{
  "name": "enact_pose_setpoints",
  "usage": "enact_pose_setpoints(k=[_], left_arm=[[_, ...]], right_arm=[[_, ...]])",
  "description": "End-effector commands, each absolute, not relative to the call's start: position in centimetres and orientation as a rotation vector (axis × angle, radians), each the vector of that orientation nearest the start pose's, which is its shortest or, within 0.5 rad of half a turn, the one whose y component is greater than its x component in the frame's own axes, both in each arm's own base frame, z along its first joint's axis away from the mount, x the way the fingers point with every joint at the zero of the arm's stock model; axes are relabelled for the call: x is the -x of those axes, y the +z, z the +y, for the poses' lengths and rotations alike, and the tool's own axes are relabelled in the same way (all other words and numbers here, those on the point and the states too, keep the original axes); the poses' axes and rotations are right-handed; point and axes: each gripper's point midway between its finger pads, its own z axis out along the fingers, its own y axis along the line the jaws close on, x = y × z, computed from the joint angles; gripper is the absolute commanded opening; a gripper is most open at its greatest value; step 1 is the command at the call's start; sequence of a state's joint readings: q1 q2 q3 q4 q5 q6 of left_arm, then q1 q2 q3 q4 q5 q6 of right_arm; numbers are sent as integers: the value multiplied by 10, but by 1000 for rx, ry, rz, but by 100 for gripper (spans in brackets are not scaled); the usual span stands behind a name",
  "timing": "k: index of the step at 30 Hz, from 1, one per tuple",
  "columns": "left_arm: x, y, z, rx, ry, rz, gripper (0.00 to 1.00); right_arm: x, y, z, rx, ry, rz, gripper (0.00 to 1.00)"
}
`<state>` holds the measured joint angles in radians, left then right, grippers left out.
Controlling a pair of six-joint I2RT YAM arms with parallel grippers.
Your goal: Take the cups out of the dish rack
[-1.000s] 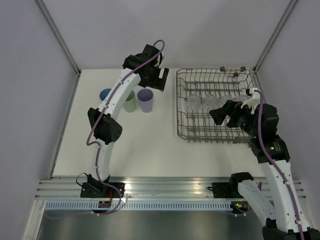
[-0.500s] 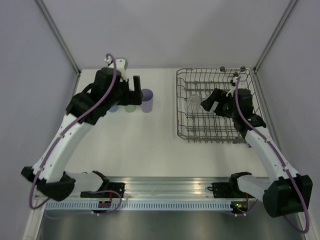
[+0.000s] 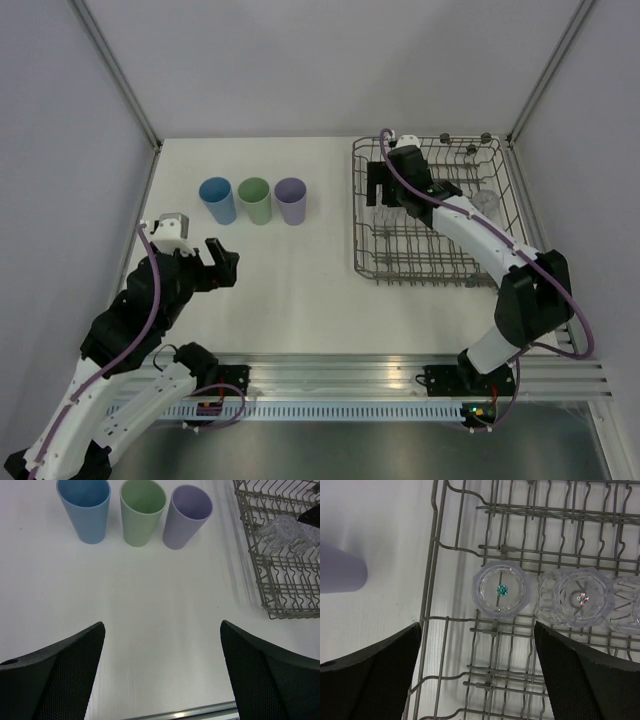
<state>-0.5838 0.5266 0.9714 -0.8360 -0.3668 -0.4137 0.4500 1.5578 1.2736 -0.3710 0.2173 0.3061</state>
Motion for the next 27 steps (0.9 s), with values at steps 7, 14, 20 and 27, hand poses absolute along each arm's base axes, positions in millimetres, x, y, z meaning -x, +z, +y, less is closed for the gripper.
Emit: enact_pose_setpoints(k=[7,14,20,27], left_arm=[[-202,269,-74,70,-297,1917,100],[-207,256,-86,3,-298,1983,100],[-207,254,-89,-12,-305,1990,100],[-207,253,-93,-32,-324,1996,100]], right_arm=[[-446,152,163,88,-42,2295,98],[-459,132,162,91,-110,2330,98],[-463,114,161,111,-156,2367,98],[-465,100,165,121,-125,2393,91]])
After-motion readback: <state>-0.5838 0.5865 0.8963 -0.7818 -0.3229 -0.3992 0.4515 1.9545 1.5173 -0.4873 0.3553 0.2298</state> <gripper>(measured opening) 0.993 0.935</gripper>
